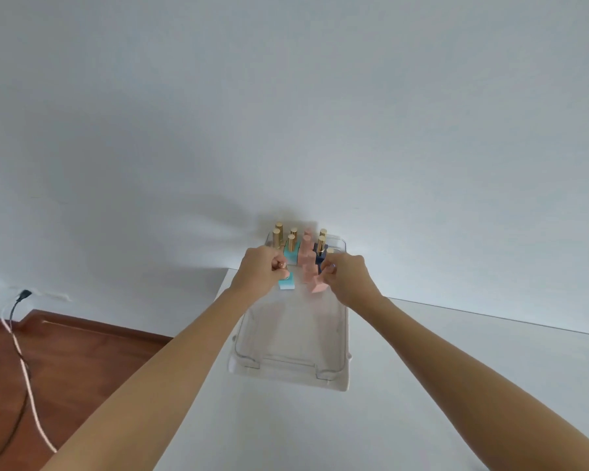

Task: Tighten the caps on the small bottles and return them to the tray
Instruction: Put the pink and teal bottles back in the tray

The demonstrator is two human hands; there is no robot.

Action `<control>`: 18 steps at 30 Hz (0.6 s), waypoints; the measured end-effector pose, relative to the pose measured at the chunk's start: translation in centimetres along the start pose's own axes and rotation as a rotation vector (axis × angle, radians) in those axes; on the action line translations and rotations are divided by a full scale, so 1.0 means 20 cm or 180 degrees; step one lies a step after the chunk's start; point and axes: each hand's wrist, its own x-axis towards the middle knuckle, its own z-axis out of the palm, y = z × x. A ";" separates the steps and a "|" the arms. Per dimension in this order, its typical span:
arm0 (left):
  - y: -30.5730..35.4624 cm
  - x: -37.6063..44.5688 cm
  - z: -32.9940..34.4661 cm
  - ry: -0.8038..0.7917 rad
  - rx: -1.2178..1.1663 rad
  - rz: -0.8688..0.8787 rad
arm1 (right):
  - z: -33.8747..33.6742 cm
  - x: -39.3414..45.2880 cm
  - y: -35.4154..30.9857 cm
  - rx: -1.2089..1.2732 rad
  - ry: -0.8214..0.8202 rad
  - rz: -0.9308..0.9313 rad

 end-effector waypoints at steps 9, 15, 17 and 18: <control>-0.02 0.19 0.02 -0.0010 0.0219 0.0272 | 0.12 0.13 -0.04 -0.0192 0.0086 -0.0017; 0.00 0.21 0.01 -0.0085 0.0154 0.0187 | 0.13 0.15 -0.09 -0.0094 0.0082 0.0034; 0.01 0.19 0.00 -0.0066 0.0153 0.0175 | 0.12 0.13 -0.09 0.0140 0.0117 0.0108; 0.01 0.18 0.00 -0.0030 0.0162 0.0160 | 0.11 0.11 -0.10 0.0228 0.0093 0.0133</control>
